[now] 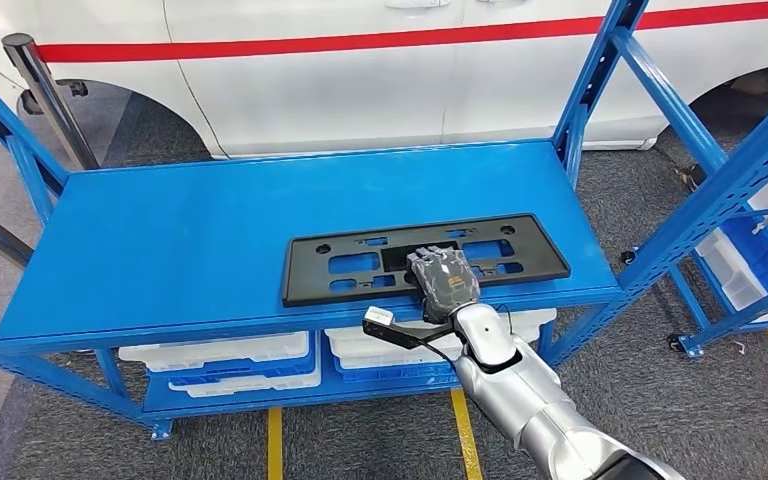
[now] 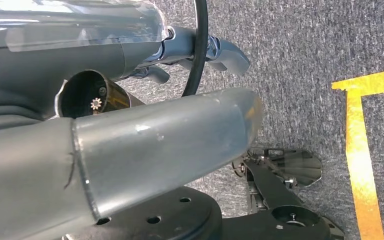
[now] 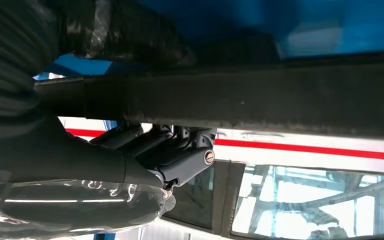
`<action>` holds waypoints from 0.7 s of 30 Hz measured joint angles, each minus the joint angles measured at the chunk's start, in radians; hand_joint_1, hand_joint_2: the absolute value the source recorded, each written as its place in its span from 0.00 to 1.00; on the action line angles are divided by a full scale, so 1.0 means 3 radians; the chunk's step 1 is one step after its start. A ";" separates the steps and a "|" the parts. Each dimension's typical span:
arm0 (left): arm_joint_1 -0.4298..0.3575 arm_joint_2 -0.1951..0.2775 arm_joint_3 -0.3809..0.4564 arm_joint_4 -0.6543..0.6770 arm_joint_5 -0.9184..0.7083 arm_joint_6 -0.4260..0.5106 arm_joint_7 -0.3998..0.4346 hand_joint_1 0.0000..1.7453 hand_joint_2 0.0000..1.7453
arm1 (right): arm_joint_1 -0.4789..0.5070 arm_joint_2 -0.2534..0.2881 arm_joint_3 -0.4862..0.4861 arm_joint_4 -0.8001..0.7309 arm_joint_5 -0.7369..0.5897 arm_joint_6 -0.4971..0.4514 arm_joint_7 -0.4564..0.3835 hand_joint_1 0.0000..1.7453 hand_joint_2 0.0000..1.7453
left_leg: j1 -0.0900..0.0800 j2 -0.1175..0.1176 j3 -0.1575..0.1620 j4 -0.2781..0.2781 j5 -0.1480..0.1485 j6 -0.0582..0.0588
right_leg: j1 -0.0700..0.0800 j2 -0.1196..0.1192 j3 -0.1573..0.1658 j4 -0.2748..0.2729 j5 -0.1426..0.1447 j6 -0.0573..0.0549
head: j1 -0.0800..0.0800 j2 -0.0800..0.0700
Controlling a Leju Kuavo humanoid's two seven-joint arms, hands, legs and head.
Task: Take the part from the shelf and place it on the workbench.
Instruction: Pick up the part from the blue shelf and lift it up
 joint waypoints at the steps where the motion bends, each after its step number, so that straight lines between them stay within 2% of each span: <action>1: 0.0000 0.0000 0.0001 0.0000 0.0004 0.0000 0.0000 0.00 0.00 | -0.0004 0.0000 0.0000 0.0004 0.0000 0.0003 0.0000 0.96 1.00 | -0.0001 0.0000 0.0000 0.0000 0.0000 0.0000 | -0.0001 0.0000 0.0000 0.0000 0.0000 0.0000 | 0.0000 0.0000; 9: 0.0000 -0.0002 0.0019 0.0000 0.0011 0.0010 -0.0003 0.00 0.00 | -0.0038 0.0000 0.0000 0.0025 -0.0025 0.0028 -0.0012 0.99 1.00 | -0.0006 0.0000 -0.0002 0.0003 -0.0002 0.0000 | -0.0004 -0.0002 0.0000 -0.0001 0.0000 0.0000 | 0.0000 0.0000; 13: 0.0000 -0.0003 0.0024 0.0000 -0.0001 0.0019 -0.0028 0.00 1.00 | -0.0054 0.0000 0.0000 0.0035 -0.0037 0.0024 -0.0027 1.00 1.00 | -0.0006 0.0000 -0.0002 0.0003 -0.0002 -0.0001 | -0.0005 -0.0003 0.0000 -0.0001 0.0000 0.0000 | 0.0000 0.0000; 21: 0.0001 -0.0003 0.0036 0.0000 -0.0010 -0.0004 -0.0213 0.00 1.00 | -0.0058 -0.0010 0.0000 0.0037 -0.0039 0.0002 -0.0031 0.99 1.00 | -0.0006 0.0000 -0.0002 0.0003 -0.0002 -0.0001 | -0.0005 -0.0002 0.0000 -0.0001 0.0000 0.0000 | 0.0000 0.0000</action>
